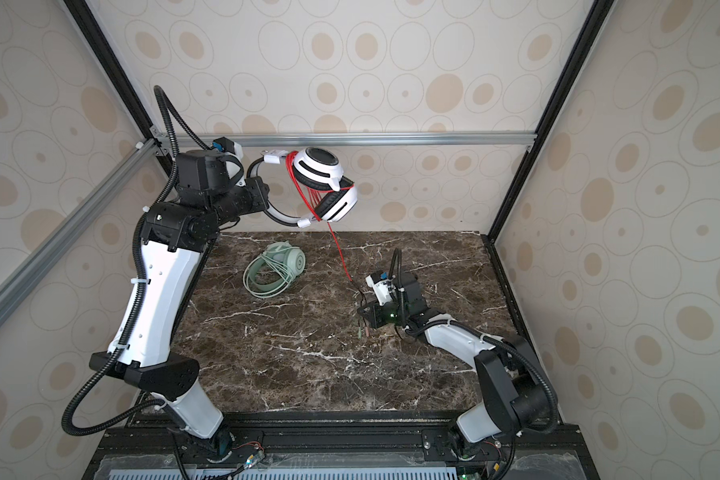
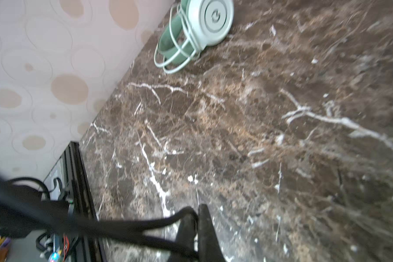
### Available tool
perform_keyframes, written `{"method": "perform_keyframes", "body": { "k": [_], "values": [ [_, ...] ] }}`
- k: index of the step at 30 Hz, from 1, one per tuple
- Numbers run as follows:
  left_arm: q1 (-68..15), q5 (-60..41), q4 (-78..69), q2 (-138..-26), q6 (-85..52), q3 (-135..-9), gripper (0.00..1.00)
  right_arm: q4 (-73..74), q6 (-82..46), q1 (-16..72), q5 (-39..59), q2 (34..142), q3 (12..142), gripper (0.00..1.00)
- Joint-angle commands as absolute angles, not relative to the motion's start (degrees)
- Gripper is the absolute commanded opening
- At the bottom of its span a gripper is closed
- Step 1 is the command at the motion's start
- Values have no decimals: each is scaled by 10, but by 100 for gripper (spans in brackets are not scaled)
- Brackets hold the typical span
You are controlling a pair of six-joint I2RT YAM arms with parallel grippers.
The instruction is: Wrap the headphones
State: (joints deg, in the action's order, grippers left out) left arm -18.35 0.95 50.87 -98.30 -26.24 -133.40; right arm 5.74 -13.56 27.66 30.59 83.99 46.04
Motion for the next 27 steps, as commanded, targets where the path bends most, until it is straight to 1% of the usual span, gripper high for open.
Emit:
{"method": "perform_keyframes", "body": {
  "k": [1, 5, 9, 14, 17, 21, 27],
  "values": [
    [-182, 105, 493, -984, -281, -1349, 0, -87, -73, 316, 247, 788, 459, 0],
    [-182, 198, 515, -990, -276, -1343, 0, -161, -55, 362, 160, 713, 468, 0],
    [-182, 239, 532, -997, -284, -1327, 0, -236, -32, 412, 51, 662, 498, 0],
    [-182, 229, 548, -1012, -295, -1294, 0, -335, 8, 472, -122, 643, 574, 0],
    [-187, 211, 545, -1012, -292, -1254, 0, -364, 53, 491, -197, 637, 625, 0],
    [-212, 200, 517, -994, -274, -1177, 0, -389, 119, 503, -250, 649, 707, 0],
    [-259, 228, 506, -974, -249, -1089, 0, -370, 196, 505, -276, 675, 809, 0]
  ]
}}
